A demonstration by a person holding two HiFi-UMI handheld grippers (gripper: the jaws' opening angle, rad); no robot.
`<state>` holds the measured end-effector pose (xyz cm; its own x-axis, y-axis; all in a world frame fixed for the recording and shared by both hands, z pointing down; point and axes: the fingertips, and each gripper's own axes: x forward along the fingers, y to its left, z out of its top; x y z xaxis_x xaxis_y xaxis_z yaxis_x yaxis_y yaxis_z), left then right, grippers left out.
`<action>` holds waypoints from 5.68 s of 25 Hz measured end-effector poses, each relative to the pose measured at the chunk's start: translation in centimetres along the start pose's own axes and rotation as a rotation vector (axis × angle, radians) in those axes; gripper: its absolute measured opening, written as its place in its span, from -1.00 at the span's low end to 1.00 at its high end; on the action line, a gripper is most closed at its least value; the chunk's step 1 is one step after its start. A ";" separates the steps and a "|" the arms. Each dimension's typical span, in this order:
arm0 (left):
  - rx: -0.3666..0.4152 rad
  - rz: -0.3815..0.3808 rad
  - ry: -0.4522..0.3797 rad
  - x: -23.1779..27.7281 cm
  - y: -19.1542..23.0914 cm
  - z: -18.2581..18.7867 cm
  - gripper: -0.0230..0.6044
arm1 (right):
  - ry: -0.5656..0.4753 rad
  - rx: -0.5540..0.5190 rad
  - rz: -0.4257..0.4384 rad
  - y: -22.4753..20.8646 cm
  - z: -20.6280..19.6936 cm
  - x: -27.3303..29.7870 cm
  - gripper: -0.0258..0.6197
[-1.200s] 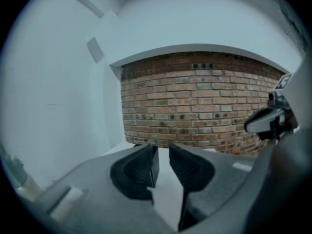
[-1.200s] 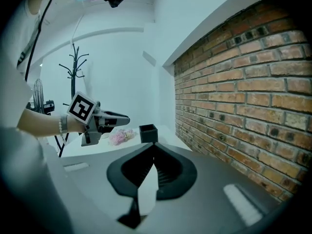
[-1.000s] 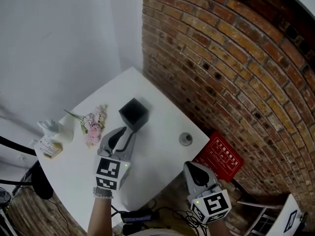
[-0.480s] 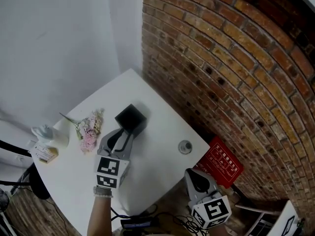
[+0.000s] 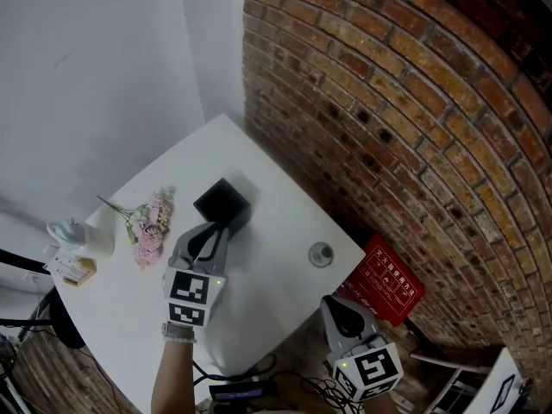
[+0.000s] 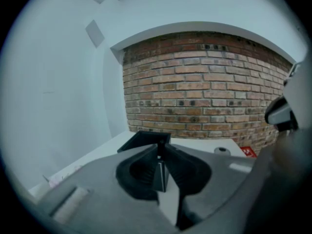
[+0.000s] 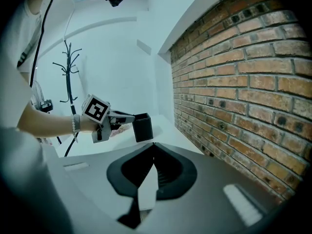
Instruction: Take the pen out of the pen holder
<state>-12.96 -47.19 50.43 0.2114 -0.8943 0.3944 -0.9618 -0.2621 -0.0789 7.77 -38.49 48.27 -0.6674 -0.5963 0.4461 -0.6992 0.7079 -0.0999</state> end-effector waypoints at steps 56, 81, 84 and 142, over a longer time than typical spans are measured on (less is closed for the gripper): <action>0.037 0.120 -0.278 -23.4 -0.1 7.8 -0.84 | -0.175 -0.135 0.154 15.5 5.0 -5.1 -0.91; -0.016 0.284 -0.292 -41.6 1.2 2.7 -0.85 | -0.250 -0.229 0.306 29.6 5.6 -7.9 -0.91; -0.013 0.307 -0.286 -43.4 1.2 2.0 -0.85 | -0.262 -0.238 0.320 30.8 5.8 -8.3 -0.91; -0.018 0.355 -0.255 -49.7 0.7 -2.3 -0.85 | -0.309 -0.292 0.290 34.8 6.5 -10.7 -0.91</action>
<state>-24.54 -2.06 32.85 -0.0991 -0.9893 0.1068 -0.9849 0.0822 -0.1522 -11.12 -9.94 34.20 -0.8988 -0.4122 0.1492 -0.4025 0.9108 0.0917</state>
